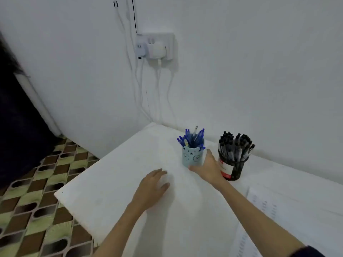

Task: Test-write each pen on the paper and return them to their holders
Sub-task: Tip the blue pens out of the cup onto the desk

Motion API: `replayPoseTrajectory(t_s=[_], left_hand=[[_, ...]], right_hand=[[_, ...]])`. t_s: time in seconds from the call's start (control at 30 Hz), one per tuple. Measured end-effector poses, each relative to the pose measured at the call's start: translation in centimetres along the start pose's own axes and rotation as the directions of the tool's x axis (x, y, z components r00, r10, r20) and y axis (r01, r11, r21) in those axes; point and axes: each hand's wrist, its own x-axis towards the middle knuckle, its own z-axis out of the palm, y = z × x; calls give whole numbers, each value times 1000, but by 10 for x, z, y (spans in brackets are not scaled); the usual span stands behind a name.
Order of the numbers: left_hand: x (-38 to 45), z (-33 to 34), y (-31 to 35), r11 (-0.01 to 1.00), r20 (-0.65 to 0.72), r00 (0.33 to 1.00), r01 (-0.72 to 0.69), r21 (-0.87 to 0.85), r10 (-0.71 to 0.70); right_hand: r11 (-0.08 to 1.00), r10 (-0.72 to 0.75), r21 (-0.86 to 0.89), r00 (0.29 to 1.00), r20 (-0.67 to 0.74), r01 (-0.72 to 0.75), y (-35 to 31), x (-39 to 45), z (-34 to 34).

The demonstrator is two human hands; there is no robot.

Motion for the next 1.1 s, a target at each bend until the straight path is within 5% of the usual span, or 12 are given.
replayPoseTrajectory(t_s=[0.23,0.4,0.7,0.87,0.97,1.1], left_hand=[[-14,27,-13,991,-152,984,-72,113,89],[-11,28,-17,988,-170,979,-95,118,114],[-12,26,-17,990,-155,983,-80,120,98],[-13,26,-18,998,-133,989,-55,30,59],[-14,22,-12,996,-152,988,-31,-82,18],[-13,15,16,872,-175,982,-25,-488,-69]], right_hand=[[947,-33,313,993,-111,67,1,27,23],[934,-4,347,975,-223,83,-10,28,28],[886,-460,9,883,-96,463,4,-27,6],[550,-728,-550,683,51,628,32,-49,-20],[414,-756,-687,646,107,597,42,-50,-27],[261,-828,-751,540,149,606,45,-42,-31]])
